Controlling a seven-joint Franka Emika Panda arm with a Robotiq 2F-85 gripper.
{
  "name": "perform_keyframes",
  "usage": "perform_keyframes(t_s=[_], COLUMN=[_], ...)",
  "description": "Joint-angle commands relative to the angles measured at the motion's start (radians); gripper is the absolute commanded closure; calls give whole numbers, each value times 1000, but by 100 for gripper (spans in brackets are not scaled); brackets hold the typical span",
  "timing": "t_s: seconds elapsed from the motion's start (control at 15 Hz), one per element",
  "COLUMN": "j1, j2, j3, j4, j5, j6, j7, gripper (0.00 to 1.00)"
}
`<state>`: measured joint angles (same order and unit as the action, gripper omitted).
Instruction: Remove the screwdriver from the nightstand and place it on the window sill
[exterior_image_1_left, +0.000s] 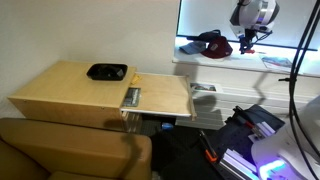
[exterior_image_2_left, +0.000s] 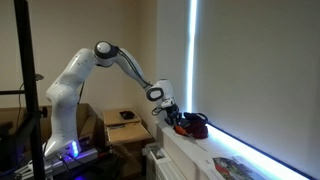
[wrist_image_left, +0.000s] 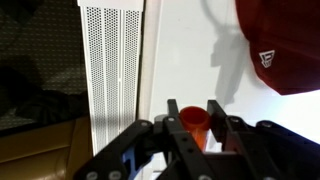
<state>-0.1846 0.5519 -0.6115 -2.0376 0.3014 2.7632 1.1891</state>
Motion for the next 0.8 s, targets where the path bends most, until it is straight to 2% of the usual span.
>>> perform_keyframes(t_s=[0.0,0.2,0.27,0.33,0.4,0.47,0.6,0.67,0.73], j1=[93,144,188,205,149,161,159,154,175], j2=[14,22,43,70,44,52,54,54,39], j3=[-8,-6,-34,-38,2,1,4,4,11], j4=[-120,-172,-175,-160,-149,-151,-150,-149,-204], j5=[-62,-76,-93,-105,-92,-95,-95,-95,-111], j6=[96,132,134,98,101,101,101,101,149], j7=[135,197,238,262,227,241,241,241,217], gripper=[92,92,92,92,92,67,67,92,92])
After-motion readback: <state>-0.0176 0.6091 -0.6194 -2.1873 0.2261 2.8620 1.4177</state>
